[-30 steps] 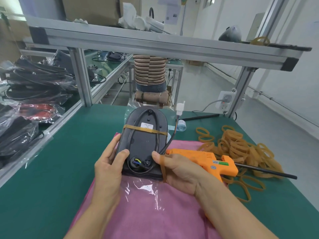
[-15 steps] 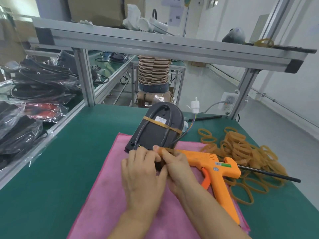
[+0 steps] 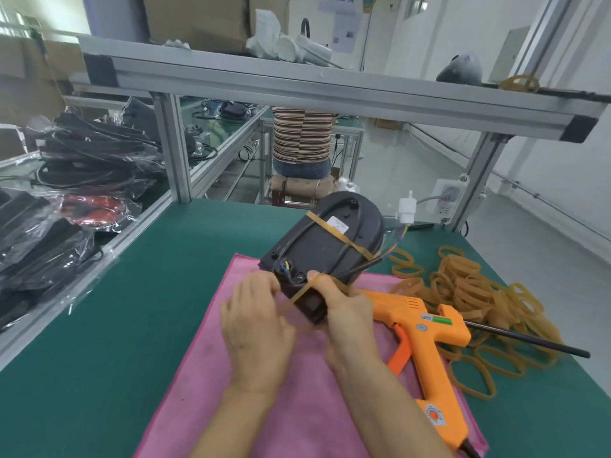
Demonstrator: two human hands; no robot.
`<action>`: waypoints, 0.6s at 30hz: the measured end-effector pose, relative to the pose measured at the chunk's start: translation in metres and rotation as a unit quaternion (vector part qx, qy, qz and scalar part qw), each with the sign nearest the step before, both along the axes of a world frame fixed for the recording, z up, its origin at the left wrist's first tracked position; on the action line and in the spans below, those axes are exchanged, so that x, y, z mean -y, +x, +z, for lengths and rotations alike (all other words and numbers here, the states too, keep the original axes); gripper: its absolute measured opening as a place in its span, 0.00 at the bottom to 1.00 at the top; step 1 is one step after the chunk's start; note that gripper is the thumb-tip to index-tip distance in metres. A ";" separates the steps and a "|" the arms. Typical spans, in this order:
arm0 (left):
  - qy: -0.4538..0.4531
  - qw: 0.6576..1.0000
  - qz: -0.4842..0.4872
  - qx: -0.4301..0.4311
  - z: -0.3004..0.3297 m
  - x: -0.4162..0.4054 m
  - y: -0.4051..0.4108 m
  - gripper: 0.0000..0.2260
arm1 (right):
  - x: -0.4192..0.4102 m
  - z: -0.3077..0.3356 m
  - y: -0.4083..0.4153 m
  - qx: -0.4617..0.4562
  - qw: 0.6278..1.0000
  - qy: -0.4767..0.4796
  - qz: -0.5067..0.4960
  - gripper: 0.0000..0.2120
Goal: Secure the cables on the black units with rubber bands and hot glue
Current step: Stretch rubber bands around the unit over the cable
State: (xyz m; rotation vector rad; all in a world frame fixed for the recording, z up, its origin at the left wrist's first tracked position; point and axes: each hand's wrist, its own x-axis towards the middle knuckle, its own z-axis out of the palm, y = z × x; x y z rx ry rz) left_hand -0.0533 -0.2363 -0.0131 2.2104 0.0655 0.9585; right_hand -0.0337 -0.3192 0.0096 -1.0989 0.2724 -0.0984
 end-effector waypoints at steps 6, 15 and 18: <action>-0.135 0.981 -0.069 -0.120 -0.007 -0.028 -0.004 0.28 | 0.024 0.002 -0.003 0.007 0.997 -0.051 0.061 0.05; 0.077 0.969 -0.204 -0.112 0.008 -0.066 -0.001 0.13 | 0.064 0.001 0.000 0.012 0.968 -0.186 0.165 0.09; -0.047 0.968 -0.210 -0.130 0.009 -0.064 0.003 0.18 | 0.064 0.001 0.002 0.000 0.974 -0.149 0.170 0.02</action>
